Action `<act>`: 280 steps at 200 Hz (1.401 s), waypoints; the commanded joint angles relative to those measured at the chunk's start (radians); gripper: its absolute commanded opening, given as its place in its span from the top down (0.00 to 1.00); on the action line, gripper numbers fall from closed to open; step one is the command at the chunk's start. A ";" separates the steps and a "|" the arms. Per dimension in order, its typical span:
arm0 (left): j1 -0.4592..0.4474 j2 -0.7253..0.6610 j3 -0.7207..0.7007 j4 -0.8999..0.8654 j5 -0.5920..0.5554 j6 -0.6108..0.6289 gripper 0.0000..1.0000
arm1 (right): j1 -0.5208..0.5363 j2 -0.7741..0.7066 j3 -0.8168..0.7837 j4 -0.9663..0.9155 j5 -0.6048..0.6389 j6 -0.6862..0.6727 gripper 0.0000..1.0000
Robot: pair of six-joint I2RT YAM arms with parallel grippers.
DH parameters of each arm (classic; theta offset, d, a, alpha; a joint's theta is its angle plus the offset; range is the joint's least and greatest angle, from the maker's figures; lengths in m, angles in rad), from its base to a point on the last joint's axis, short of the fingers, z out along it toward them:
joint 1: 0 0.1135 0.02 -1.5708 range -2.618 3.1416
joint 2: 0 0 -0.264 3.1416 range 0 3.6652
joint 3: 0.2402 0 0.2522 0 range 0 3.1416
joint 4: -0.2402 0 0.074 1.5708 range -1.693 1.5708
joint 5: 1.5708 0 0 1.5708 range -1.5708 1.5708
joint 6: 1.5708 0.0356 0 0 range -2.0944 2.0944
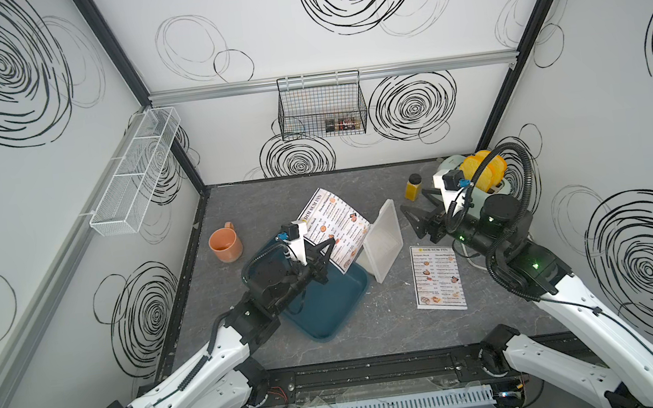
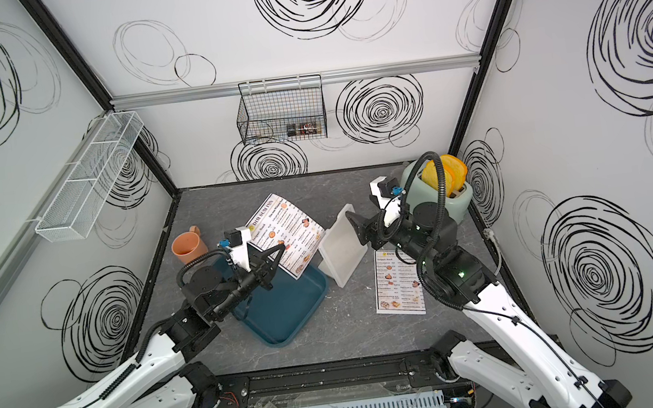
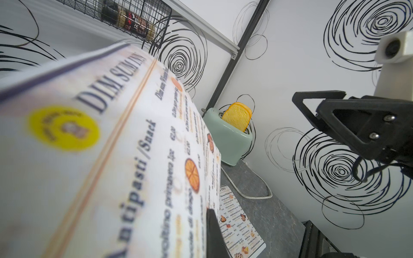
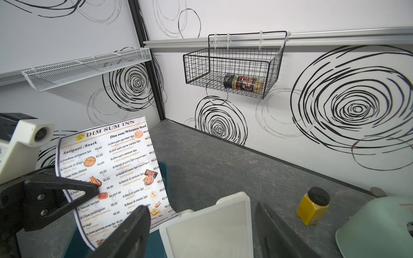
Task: Replace the menus in the menu holders
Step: Insert the menu into the menu holder.
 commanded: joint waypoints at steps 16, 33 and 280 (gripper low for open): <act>0.010 0.021 0.036 0.005 -0.003 -0.006 1.00 | 0.006 -0.004 0.012 0.002 0.008 0.005 0.22; 0.010 0.041 0.068 -0.020 -0.009 0.007 1.00 | 0.006 -0.003 0.014 0.001 0.008 0.005 0.22; 0.072 0.434 0.464 -0.152 0.131 0.325 1.00 | 0.007 -0.022 0.038 -0.044 0.093 -0.048 0.21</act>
